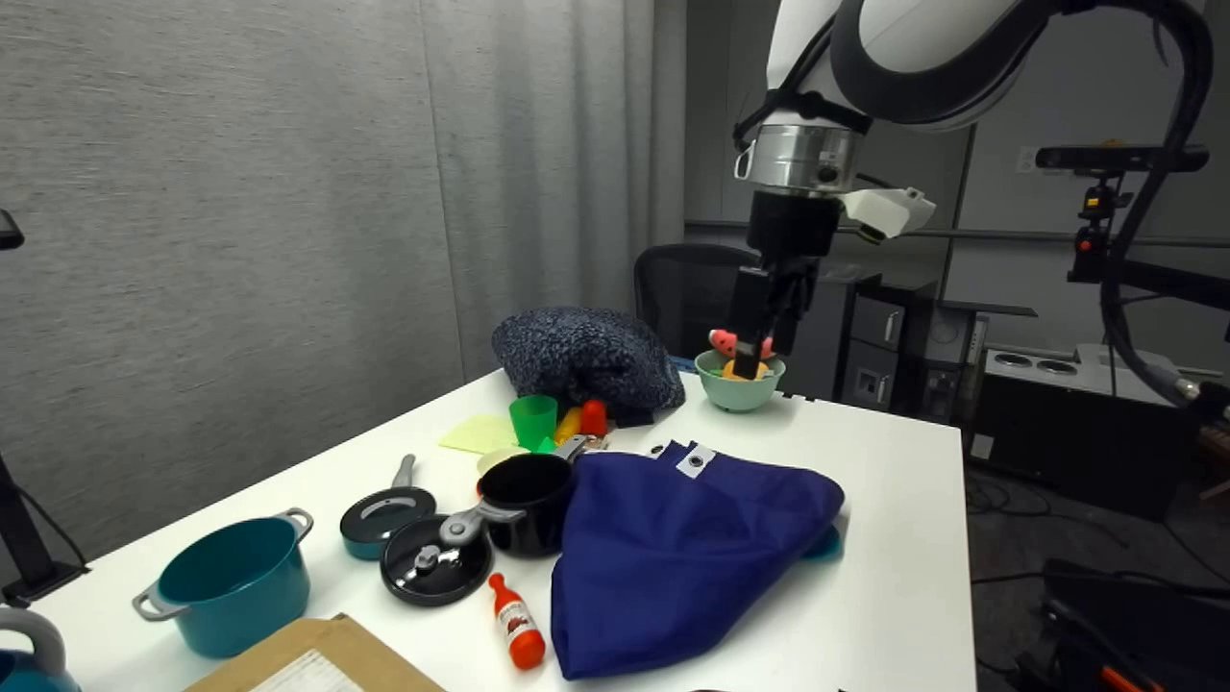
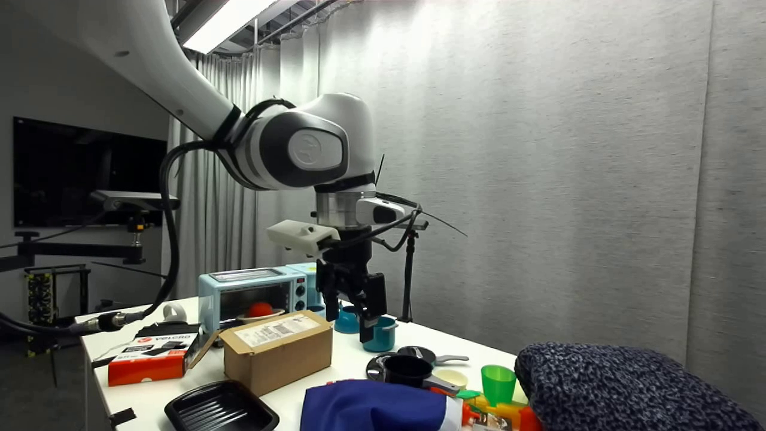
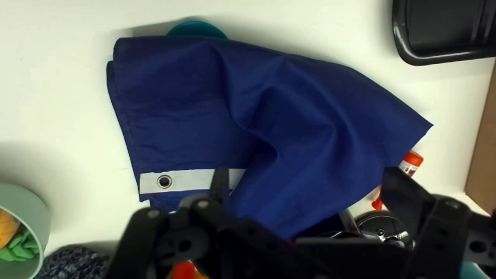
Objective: Straighten the blue cloth
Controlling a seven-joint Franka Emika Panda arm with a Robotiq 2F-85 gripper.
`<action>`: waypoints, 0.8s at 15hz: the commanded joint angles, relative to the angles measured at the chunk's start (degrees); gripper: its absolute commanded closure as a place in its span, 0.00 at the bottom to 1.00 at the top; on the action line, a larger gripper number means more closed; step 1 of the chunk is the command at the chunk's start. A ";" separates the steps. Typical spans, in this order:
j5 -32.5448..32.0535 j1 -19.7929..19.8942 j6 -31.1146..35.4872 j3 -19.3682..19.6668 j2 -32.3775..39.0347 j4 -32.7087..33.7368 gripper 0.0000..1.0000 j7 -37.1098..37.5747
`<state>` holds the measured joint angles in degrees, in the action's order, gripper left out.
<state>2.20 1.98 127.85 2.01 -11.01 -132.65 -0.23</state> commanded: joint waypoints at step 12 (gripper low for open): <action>0.09 -0.14 2.38 0.07 3.40 1.21 0.00 -0.46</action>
<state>2.18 1.98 127.85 2.00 -10.85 -132.50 -0.23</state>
